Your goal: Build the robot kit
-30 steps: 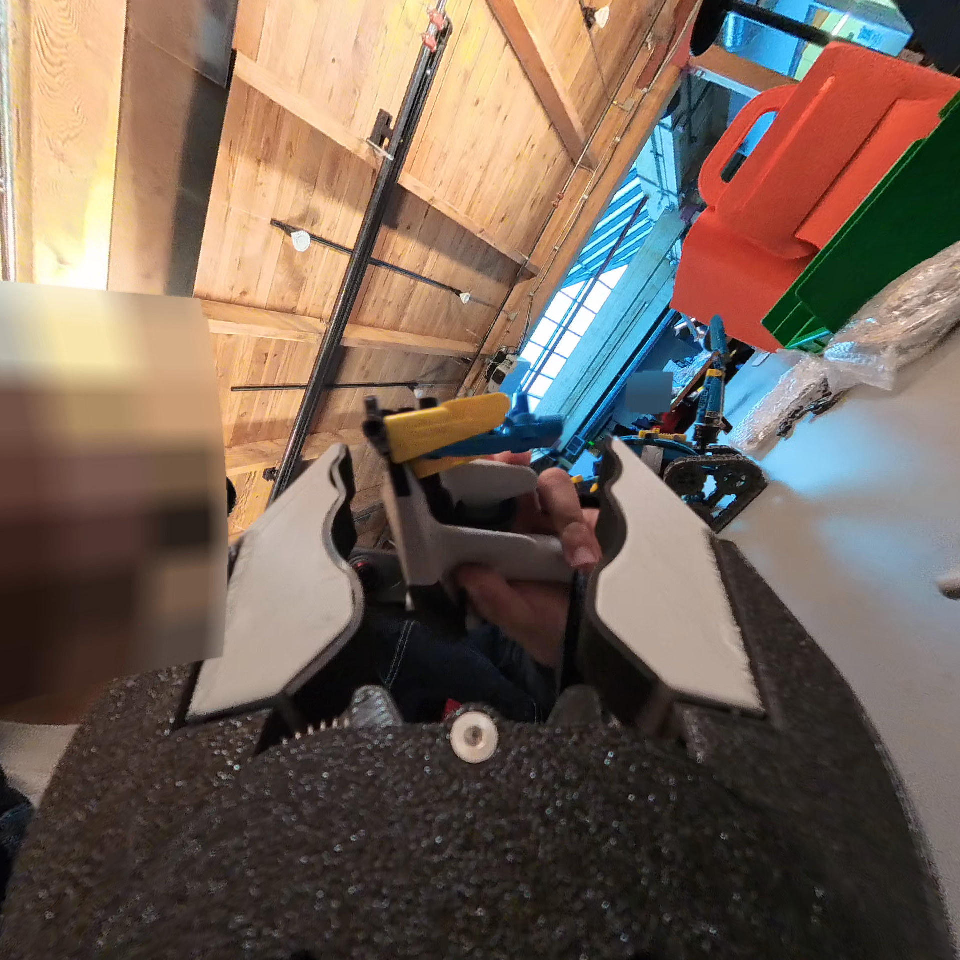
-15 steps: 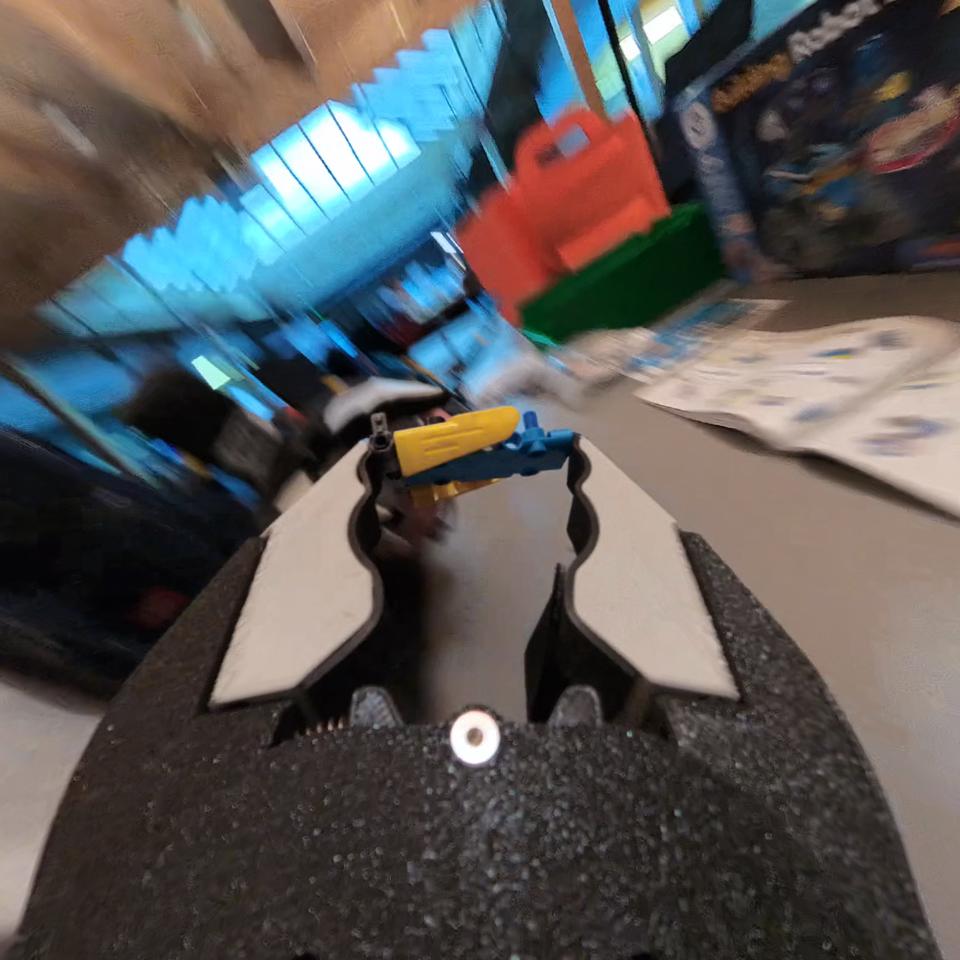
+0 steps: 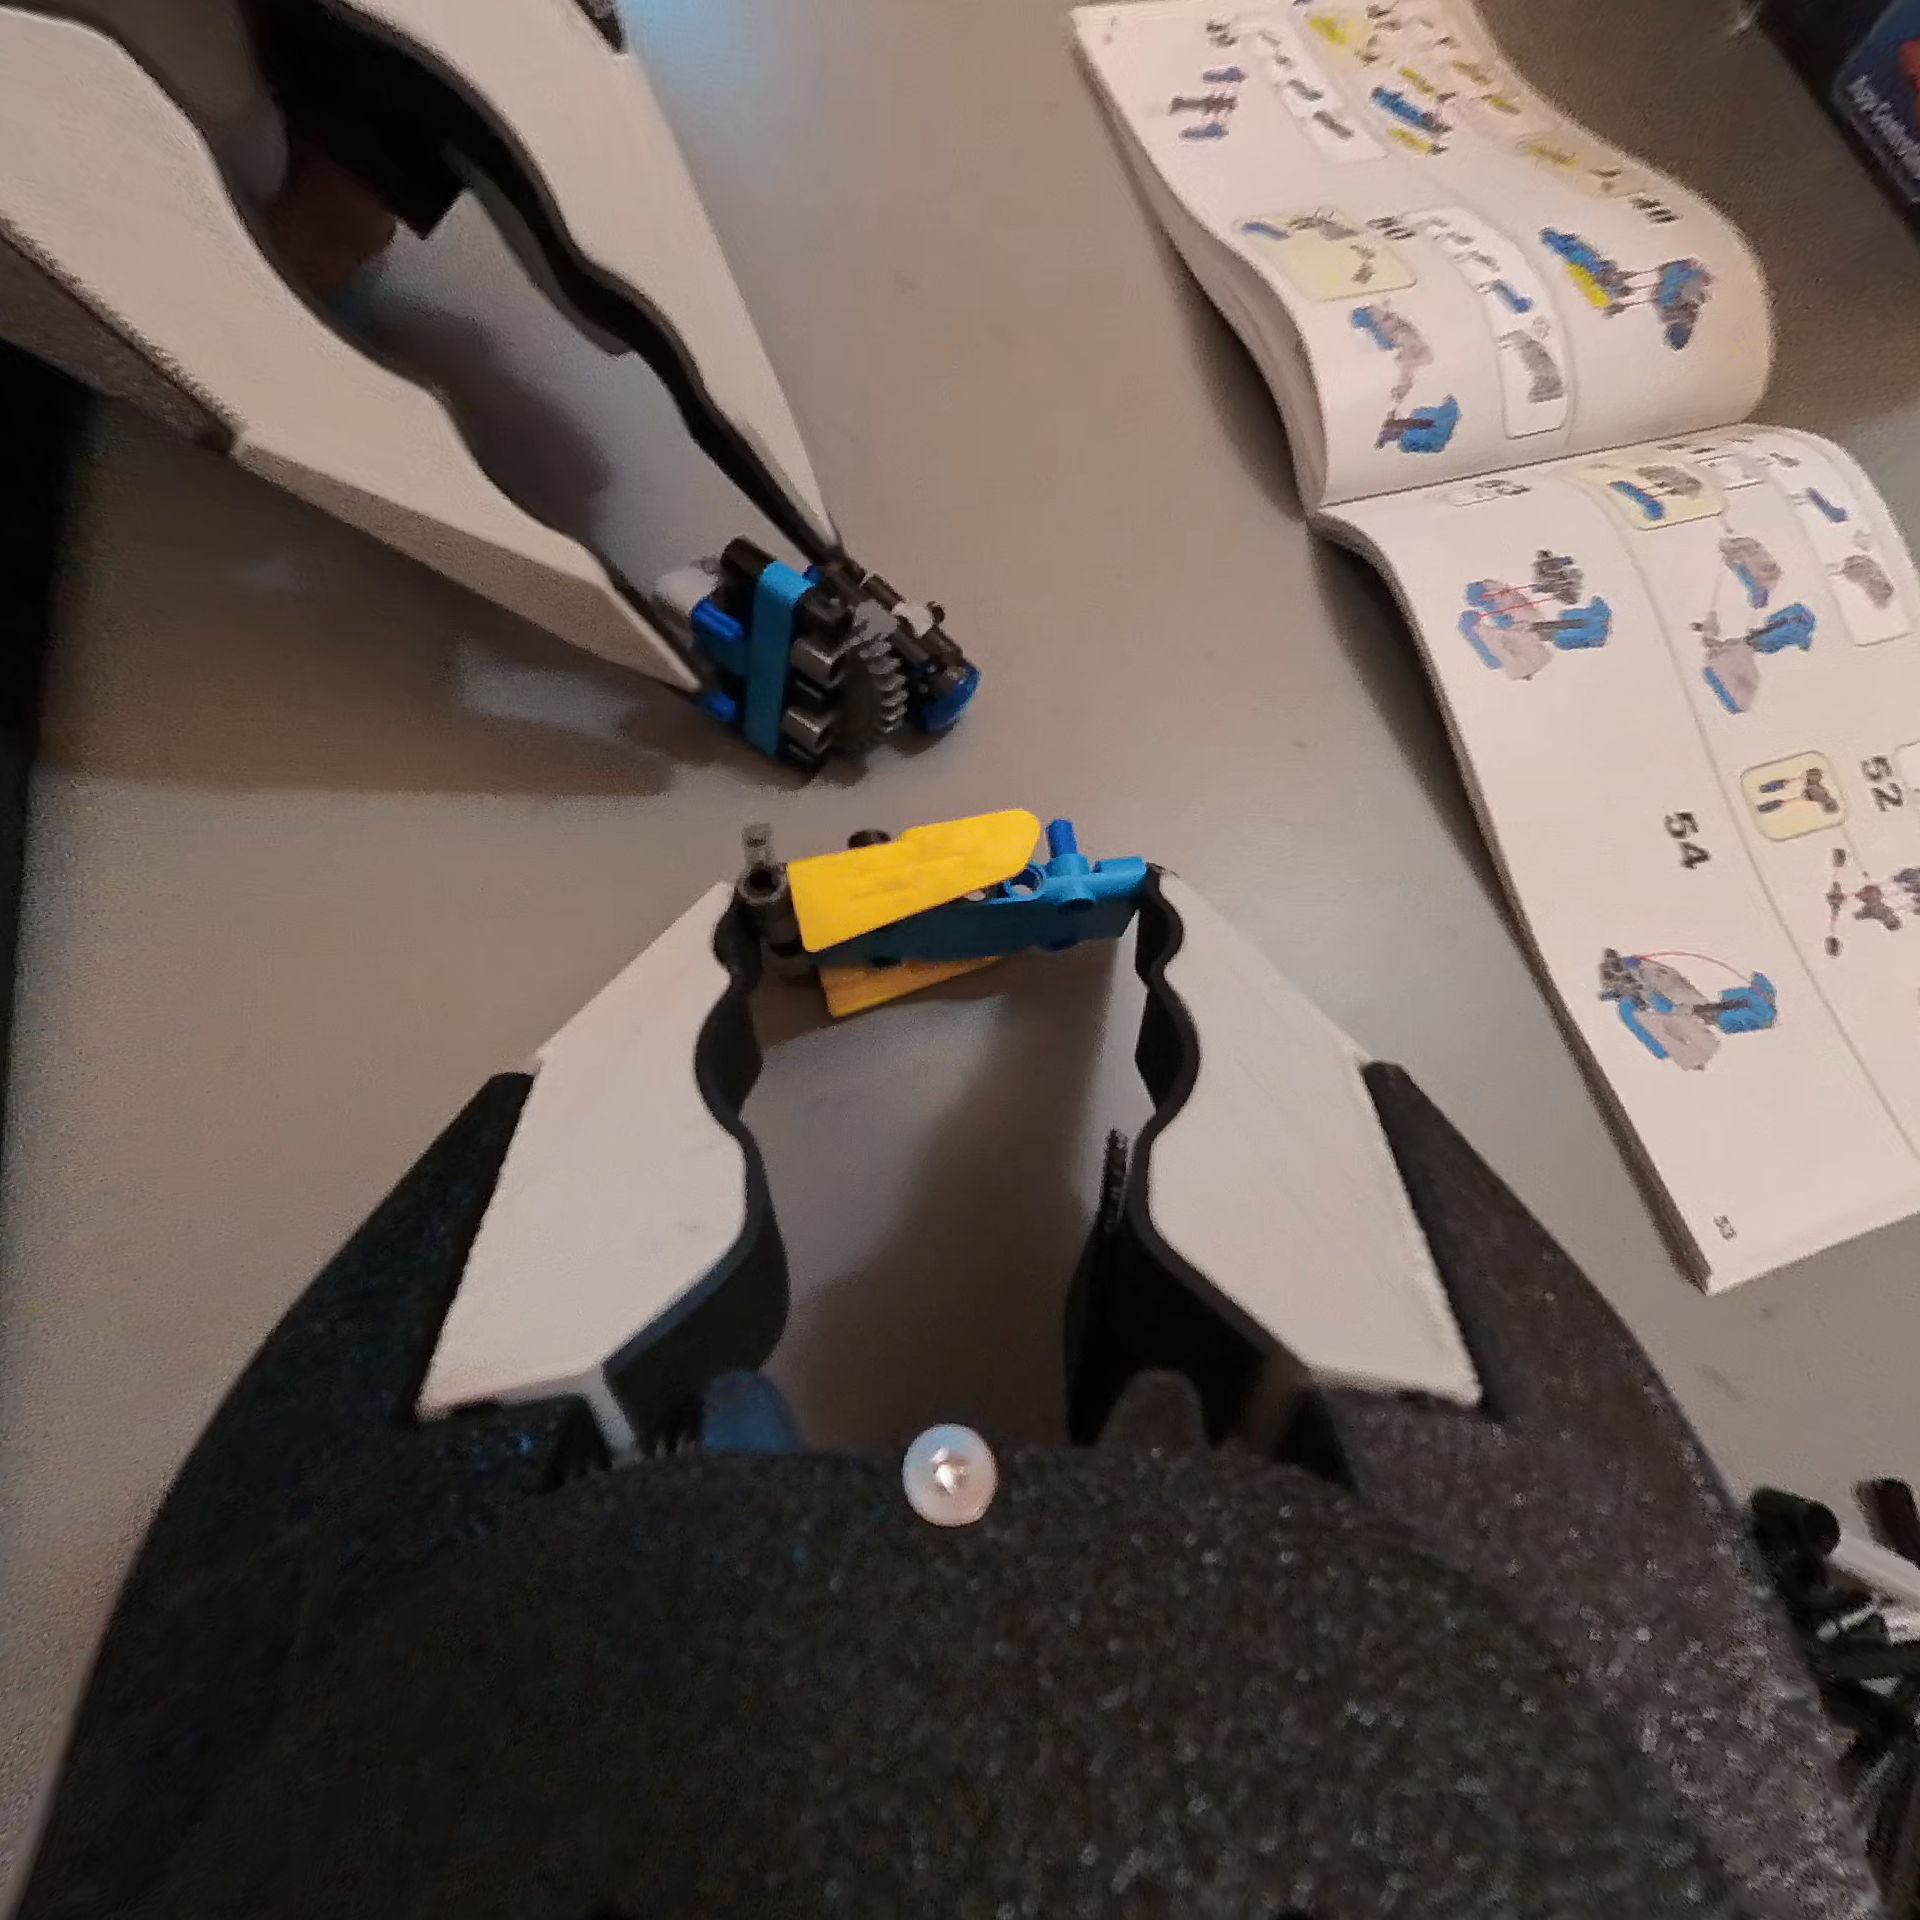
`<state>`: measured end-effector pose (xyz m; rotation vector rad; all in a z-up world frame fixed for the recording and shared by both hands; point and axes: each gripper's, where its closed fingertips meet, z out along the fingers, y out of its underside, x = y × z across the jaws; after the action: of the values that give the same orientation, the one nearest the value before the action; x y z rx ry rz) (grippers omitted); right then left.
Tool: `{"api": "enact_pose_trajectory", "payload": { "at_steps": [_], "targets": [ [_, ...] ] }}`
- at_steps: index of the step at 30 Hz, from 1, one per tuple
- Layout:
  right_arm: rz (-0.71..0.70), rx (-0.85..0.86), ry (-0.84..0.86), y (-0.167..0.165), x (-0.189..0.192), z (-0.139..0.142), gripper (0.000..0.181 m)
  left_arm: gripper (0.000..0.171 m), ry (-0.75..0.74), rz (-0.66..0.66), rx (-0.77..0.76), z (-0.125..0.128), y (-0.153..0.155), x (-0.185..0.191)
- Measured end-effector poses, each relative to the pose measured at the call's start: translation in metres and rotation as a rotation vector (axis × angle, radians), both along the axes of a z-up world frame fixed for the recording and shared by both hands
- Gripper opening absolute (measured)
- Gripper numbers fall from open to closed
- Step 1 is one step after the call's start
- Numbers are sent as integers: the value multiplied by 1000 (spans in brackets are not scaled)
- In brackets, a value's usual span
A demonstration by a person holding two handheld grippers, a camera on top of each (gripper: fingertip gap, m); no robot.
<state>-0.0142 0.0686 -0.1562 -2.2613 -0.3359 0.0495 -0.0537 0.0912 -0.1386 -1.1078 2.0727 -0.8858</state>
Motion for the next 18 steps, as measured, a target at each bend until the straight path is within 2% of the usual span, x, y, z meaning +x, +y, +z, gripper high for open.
{"api": "enact_pose_trajectory", "payload": {
  "at_steps": [4,11,15,18],
  "targets": [
    [29,-11,30,1,-2,-1,73,19,-14,-71,84,-6,-3,0],
    [44,-24,78,-3,-4,-4,73,18,-60,-233,138,-6,-4,1],
    [44,-27,65,-4,-4,-5,73,18,-66,-238,138,-6,6,10],
    [37,-32,68,-6,-3,-4,73,18,-46,-238,100,-6,3,9]
  ]
}}
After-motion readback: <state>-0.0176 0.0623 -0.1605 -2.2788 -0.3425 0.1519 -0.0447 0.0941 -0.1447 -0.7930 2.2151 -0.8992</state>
